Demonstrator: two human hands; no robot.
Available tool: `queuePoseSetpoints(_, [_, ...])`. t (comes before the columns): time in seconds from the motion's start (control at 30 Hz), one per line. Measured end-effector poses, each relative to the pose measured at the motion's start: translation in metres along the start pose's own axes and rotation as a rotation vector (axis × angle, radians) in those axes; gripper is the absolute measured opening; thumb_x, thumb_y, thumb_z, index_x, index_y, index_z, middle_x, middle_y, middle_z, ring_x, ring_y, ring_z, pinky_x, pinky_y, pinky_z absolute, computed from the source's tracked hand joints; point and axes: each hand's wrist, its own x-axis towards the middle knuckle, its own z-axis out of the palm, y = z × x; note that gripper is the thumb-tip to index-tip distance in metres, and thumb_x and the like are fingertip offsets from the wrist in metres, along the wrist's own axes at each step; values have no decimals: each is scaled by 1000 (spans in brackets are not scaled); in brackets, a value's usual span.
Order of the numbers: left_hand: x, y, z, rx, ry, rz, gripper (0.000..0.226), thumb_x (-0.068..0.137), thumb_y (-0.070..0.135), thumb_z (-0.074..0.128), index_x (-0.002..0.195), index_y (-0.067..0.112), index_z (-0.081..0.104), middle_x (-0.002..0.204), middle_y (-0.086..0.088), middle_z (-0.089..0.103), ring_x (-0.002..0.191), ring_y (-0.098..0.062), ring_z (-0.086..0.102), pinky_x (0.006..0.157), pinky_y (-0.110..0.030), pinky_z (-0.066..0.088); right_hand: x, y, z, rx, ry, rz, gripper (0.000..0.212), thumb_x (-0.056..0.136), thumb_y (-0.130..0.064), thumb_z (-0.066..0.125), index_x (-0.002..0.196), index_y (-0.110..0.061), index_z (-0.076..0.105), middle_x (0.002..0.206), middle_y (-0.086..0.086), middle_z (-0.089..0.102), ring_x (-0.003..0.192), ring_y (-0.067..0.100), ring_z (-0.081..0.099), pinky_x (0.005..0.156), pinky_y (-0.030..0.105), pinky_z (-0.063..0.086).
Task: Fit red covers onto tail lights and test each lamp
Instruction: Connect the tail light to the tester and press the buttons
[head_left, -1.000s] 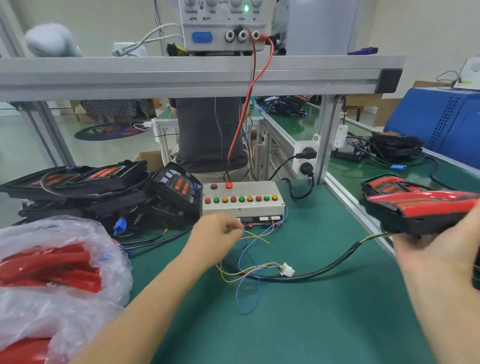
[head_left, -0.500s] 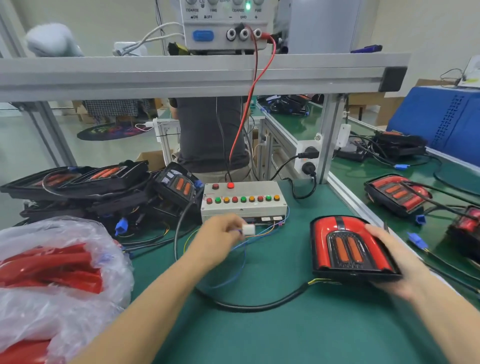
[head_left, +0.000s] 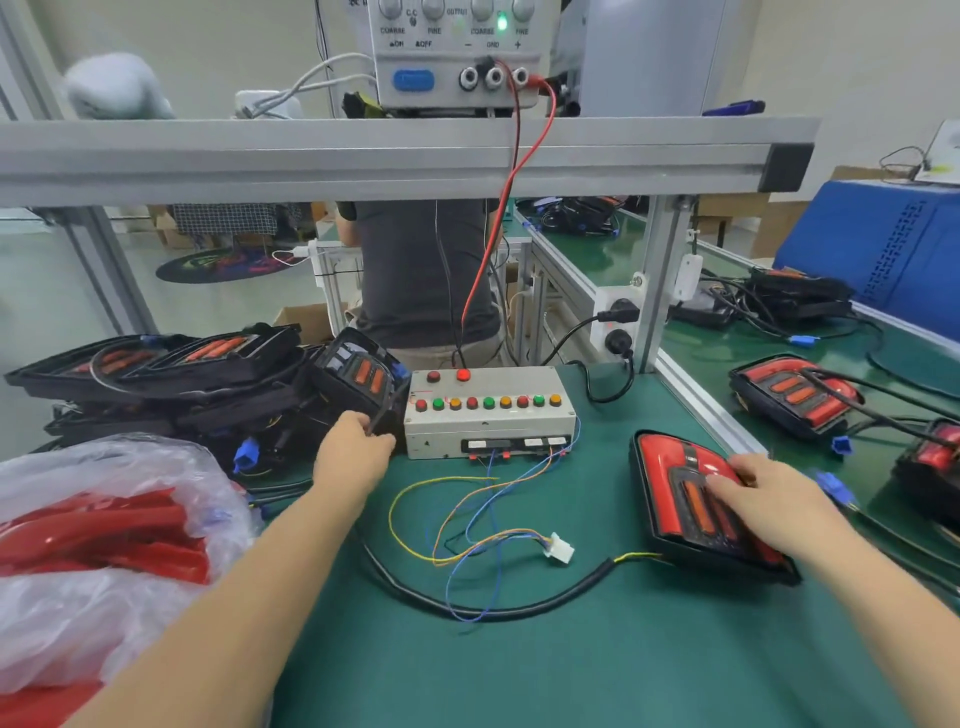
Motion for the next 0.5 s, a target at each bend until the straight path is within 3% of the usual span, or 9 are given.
queuePoseSetpoints(0.1, [1, 3, 2, -226, -56, -110, 6, 90, 0, 50, 94, 1, 53, 77, -14, 59, 55, -22, 52, 53, -25, 39, -5, -13, 3, -40, 42, -70, 25, 91, -33, 59, 105, -14, 64, 114, 14, 61, 96, 29, 56, 79, 35, 44])
queuePoseSetpoints(0.17, [1, 9, -1, -393, -107, -151, 21, 96, 2, 43, 77, 9, 49, 59, -2, 46, 40, -8, 39, 39, -18, 28, -10, -20, 6, -34, 25, -73, 26, 90, -34, 60, 108, -15, 64, 116, 13, 59, 101, 30, 55, 84, 35, 44])
queuePoseSetpoints(0.23, [-9, 17, -5, -633, -192, -178, 28, 98, 7, 38, 73, 16, 45, 47, 4, 33, 27, -3, 25, 30, -13, 16, -14, -26, 9, -95, 92, -77, 41, 90, -35, 61, 124, -12, 59, 130, 15, 50, 120, 34, 47, 99, 39, 38])
queuePoseSetpoints(0.3, [-21, 24, -7, -747, -124, -113, 25, 95, 9, 47, 71, 18, 49, 38, 10, 27, 26, -3, 18, 30, -12, 12, -22, -37, 9, -31, 177, -158, 46, 91, -30, 61, 132, -10, 55, 139, 13, 45, 129, 31, 41, 105, 39, 33])
queuePoseSetpoints(0.37, [-38, 30, -8, -740, -4, 34, 23, 91, 10, 54, 69, 16, 56, 37, 13, 28, 32, -3, 20, 33, -16, 17, -30, -52, 10, 83, 185, -274, 42, 91, -26, 61, 130, -12, 57, 137, 7, 50, 127, 23, 45, 105, 34, 34])
queuePoseSetpoints(0.5, [-85, 32, -10, -502, 135, 512, 18, 95, 20, 51, 81, 22, 62, 54, 7, 51, 54, -12, 37, 54, -30, 32, -49, -86, 7, 422, -14, -407, 30, 91, -27, 64, 121, -21, 63, 115, -12, 65, 102, -3, 60, 95, 13, 43])
